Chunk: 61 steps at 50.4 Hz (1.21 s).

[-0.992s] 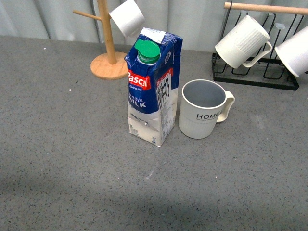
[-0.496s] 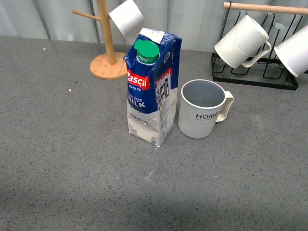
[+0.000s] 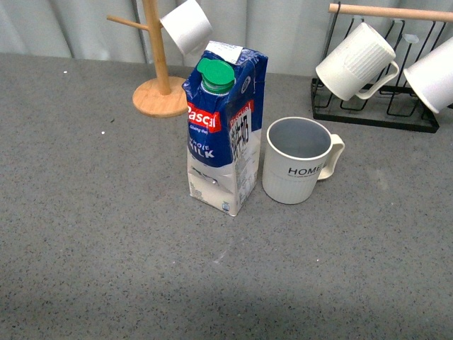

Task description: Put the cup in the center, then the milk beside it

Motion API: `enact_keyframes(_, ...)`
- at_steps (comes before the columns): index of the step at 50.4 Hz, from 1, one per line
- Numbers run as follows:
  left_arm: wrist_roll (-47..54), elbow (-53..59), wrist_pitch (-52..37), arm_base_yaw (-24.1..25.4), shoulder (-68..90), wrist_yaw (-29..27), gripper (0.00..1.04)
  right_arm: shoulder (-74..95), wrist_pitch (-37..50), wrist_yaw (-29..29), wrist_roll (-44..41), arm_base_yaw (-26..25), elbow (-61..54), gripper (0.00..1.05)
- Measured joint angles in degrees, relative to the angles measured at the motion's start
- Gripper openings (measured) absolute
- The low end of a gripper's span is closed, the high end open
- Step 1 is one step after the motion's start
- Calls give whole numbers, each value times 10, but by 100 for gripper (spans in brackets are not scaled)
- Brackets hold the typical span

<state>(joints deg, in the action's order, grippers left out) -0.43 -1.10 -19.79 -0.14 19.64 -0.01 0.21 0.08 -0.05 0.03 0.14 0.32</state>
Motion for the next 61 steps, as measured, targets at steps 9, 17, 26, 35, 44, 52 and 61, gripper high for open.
enact_keyframes(9, 0, 0, 36, 0, -37, 0, 4, 0, 0, 0, 0, 0, 0, 96)
enact_keyframes(17, 0, 0, 68, 0, -68, 0, 4, 0, 0, 0, 0, 0, 0, 96)
enact_keyframes(26, 0, 0, 89, 0, -90, 0, 4, 0, 0, 0, 0, 0, 0, 96)
enact_keyframes(35, 0, 0, 186, 0, -167, 0, 4, 0, 0, 0, 0, 0, 0, 96)
enact_keyframes(44, 0, 0, 196, 0, -193, 0, 4, 0, 0, 0, 0, 0, 0, 96)
enact_keyframes(52, 0, 0, 197, 0, -194, 0, 14, 0, 0, 0, 0, 0, 0, 96)
enact_keyframes(61, 0, 0, 197, 0, -194, 0, 48, 0, 0, 0, 0, 0, 0, 96)
